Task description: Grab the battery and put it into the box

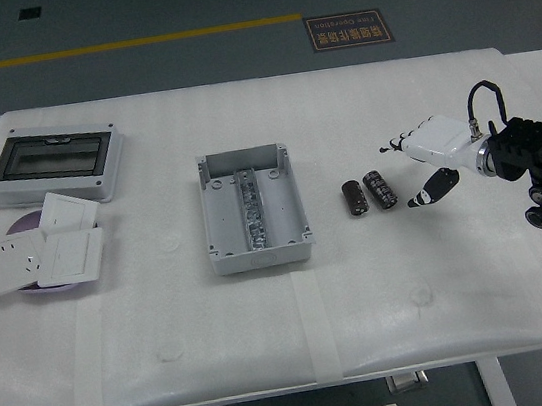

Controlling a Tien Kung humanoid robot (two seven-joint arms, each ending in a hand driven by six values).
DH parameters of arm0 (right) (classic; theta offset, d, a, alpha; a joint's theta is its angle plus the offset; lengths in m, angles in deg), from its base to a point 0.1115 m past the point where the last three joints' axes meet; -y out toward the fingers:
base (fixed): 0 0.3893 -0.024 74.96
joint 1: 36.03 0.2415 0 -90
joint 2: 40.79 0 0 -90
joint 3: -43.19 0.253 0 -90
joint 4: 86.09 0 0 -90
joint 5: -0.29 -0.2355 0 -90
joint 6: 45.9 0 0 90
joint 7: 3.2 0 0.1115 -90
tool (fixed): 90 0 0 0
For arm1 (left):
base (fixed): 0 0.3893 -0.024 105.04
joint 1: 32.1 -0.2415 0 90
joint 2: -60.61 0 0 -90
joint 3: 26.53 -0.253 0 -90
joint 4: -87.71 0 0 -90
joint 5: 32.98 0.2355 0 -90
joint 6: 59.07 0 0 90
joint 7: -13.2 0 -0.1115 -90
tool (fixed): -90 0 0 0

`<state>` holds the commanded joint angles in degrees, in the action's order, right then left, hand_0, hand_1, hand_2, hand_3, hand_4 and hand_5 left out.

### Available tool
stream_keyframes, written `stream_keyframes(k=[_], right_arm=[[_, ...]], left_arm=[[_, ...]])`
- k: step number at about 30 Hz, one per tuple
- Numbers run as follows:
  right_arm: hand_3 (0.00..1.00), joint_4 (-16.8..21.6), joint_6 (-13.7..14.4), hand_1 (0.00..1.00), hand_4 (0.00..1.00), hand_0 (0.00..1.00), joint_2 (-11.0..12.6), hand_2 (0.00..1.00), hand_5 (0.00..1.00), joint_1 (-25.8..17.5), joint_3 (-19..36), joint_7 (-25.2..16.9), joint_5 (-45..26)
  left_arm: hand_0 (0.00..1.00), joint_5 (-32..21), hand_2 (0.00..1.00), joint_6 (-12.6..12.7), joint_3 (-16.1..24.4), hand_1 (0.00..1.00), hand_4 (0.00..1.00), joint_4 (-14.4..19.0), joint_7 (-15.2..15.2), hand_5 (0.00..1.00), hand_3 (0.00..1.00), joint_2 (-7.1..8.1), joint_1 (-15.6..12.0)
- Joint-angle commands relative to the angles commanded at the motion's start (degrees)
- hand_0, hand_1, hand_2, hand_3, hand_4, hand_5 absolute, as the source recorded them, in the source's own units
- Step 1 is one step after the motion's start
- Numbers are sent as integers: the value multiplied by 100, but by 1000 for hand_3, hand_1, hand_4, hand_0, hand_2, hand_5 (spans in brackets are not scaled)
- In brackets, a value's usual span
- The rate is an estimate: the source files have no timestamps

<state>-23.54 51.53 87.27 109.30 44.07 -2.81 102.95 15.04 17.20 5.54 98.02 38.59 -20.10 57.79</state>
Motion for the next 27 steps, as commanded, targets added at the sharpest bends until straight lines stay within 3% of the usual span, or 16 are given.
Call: stream_keyframes(k=[11,12,16,17,18,23,24,27], right_arm=[[910,-317,-174,694,919,730,-157,925,401,191,141,-424,68],[964,-333,-193,689,907,716,-167,937,395,207,147,-440,61],[964,-366,-301,689,907,716,-209,937,395,259,216,-472,152],[964,-373,-359,689,907,716,-226,937,395,269,258,-478,225],[973,-386,-457,687,962,709,-252,933,485,283,329,-500,329],[973,-394,-963,687,962,709,-366,933,485,312,658,-608,856],[977,-386,-1010,687,935,702,-378,933,439,311,685,-617,897],[977,-349,-1109,687,935,702,-389,933,439,321,716,-669,917]], left_arm=[[705,58,505,57,62,677,611,0,-46,134,565,-59,4],[703,46,505,60,67,677,613,0,-49,135,563,-55,7],[703,44,505,62,127,677,613,0,-53,135,563,-29,14],[703,42,505,63,133,677,613,0,-55,135,563,-25,14],[704,37,504,61,129,676,613,0,-56,137,562,-24,15],[704,-8,504,66,68,676,613,0,-76,137,562,-22,34],[704,-16,504,65,58,676,610,0,-78,137,561,-23,37],[704,-46,504,54,38,676,610,0,-87,137,561,-31,47]])
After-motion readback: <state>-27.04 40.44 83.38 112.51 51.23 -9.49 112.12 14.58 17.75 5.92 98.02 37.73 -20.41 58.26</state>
